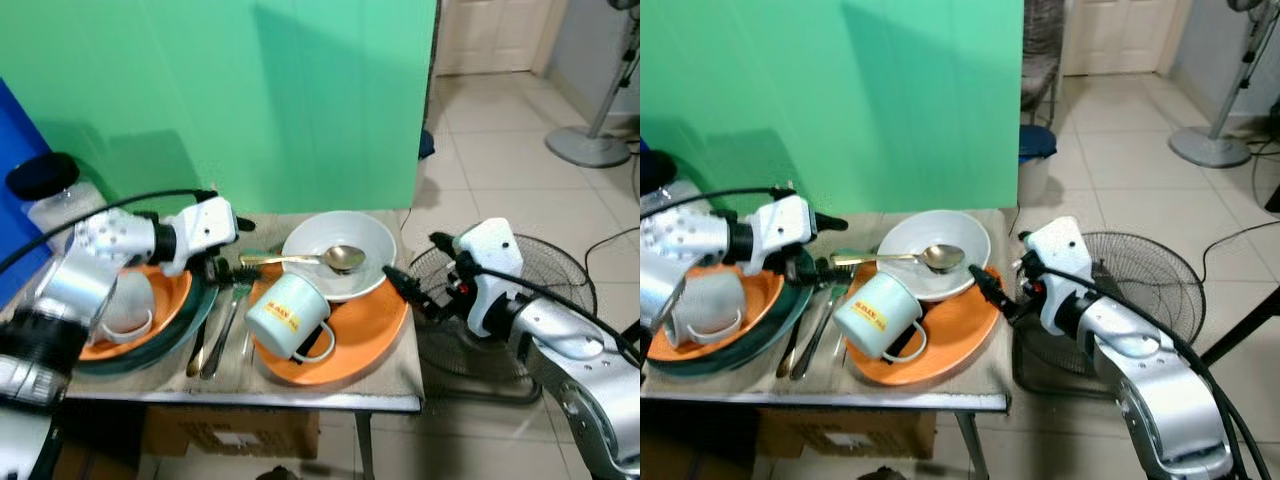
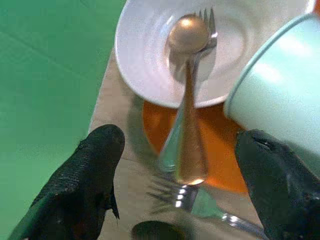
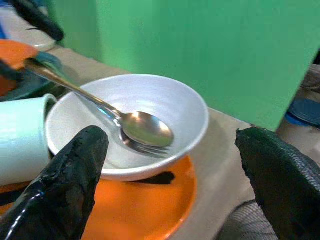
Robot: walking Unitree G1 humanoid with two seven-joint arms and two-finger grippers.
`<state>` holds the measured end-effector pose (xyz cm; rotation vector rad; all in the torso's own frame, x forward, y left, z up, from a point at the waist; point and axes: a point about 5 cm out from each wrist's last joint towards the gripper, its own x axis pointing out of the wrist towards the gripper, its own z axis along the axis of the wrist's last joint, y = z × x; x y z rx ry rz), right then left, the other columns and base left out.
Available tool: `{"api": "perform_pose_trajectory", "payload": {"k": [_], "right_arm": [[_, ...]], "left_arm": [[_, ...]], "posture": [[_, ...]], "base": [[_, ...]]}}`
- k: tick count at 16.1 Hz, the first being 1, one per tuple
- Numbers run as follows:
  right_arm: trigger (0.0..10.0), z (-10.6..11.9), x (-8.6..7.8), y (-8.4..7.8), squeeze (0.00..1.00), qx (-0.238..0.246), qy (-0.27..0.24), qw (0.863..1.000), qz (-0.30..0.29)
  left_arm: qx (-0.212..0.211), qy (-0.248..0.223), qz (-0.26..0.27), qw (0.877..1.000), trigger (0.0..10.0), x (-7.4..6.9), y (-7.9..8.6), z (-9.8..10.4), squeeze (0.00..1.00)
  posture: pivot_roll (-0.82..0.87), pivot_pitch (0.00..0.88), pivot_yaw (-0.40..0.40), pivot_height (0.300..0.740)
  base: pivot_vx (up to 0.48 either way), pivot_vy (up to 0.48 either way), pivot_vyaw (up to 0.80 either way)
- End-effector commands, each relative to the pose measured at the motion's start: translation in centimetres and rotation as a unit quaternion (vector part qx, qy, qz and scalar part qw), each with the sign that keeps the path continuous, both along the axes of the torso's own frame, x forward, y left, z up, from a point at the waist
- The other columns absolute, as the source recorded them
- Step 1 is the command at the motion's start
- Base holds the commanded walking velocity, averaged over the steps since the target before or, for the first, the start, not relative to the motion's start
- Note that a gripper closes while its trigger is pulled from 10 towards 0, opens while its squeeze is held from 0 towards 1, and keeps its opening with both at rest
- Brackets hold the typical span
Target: Setting the table
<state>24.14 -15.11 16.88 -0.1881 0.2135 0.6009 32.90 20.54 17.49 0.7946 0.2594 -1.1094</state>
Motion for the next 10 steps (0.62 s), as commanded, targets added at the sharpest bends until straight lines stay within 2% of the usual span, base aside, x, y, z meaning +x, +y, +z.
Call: {"api": "perform_pose_trajectory", "payload": {"k": [1,7,10], "right_arm": [[10.0,0.4,-0.4,0.5,0.00,0.003,0.001,1.000,0.023],[10.0,0.5,-0.9,0.4,0.00,-0.003,0.010,1.000,0.026],[10.0,0.5,-1.2,0.4,0.00,-0.002,0.013,1.000,0.028]], "left_arm": [[0.018,0.003,-0.010,1.000,0.0,0.6,0.1,-0.2,0.00],[0.038,0.026,-0.049,0.998,0.0,1.5,-0.5,-1.2,0.00],[0.039,0.021,-0.056,0.997,0.0,1.8,-0.6,-1.3,0.00]], "posture": [[0.00,0.000,0.132,0.740],[-0.03,0.000,0.148,0.740],[-0.04,0.000,0.153,0.740]], "base": [[0.000,0.000,0.00],[0.000,0.000,0.00],[0.000,0.000,0.00]]}}
